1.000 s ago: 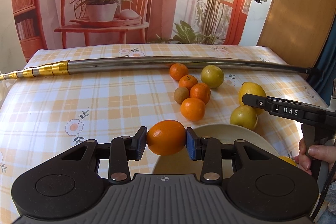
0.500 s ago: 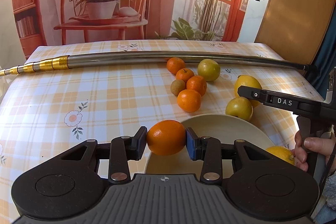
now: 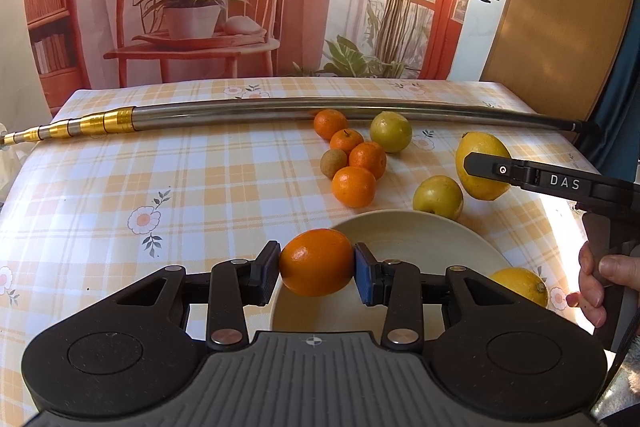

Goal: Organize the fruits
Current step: 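Carry the tangerine in the left tool while the right tool carries the lemon to the plate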

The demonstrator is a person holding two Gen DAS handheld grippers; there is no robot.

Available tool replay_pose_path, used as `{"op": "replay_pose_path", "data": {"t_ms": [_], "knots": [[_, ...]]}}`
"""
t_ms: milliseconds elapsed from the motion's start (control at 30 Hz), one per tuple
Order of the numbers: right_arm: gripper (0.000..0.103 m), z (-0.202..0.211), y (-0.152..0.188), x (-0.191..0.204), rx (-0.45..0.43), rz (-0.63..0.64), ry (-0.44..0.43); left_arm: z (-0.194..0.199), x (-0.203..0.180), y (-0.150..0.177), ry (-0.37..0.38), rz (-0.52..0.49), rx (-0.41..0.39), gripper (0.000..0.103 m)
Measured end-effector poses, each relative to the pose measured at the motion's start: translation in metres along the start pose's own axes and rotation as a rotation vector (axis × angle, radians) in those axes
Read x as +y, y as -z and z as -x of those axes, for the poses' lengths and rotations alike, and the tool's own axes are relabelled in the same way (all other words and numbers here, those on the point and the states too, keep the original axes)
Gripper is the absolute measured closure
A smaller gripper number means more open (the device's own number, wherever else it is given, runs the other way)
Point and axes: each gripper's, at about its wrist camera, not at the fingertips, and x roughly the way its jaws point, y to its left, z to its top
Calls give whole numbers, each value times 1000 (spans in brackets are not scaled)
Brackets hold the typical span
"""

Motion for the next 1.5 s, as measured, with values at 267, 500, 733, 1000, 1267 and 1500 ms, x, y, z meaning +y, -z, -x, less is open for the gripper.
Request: {"op": "replay_pose_path", "data": {"t_ms": [267,500,733,1000,1267,1500], "knots": [[54,19,3,19,4,14,-33,2,-3,6,8,-6,11,62],[54,25,11,28,33,18,-56,-2,-12,14,1,-49,35,62],[54,28,14,31,50,13,-67,-6,-14,18,-19,-68,55,62],[54,26,15,38,76,30,-82,-8,-14,22,-30,-78,66,62],[54,18,20,45,130,48,-97,-8,-12,24,-15,-47,74,61],[54,15,21,47,157,59,-102,-7,-11,23,-8,-25,64,61]]}}
